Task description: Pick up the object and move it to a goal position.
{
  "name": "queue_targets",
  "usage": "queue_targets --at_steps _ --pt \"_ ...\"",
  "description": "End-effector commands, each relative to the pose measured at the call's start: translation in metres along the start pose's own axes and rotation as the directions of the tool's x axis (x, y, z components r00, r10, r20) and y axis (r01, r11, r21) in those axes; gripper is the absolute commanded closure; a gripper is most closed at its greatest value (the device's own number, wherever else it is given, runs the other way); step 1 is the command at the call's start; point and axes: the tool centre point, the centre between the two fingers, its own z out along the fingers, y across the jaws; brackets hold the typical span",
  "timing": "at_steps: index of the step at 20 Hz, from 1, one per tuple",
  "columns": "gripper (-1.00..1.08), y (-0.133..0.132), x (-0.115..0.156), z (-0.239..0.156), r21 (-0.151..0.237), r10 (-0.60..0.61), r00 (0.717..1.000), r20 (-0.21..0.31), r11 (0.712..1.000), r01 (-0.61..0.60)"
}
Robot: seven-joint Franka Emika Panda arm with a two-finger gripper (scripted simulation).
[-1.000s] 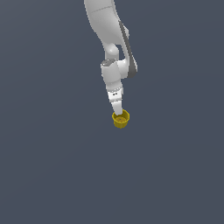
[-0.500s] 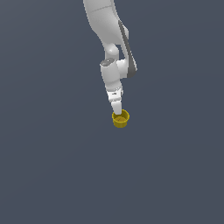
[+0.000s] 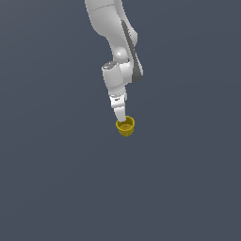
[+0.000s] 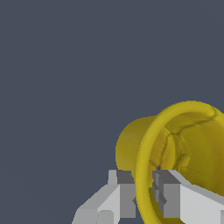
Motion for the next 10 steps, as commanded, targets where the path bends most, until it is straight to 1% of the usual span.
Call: queue_targets --at_steps 1,10 --pt "1.08 -0.001 -0.010 -0.005 -0.002 0.000 1.000 0.001 1.000 0.000" --pt "1.08 -0.008 -0.046 -0.022 -0.002 0.000 1.000 0.001 1.000 0.000"
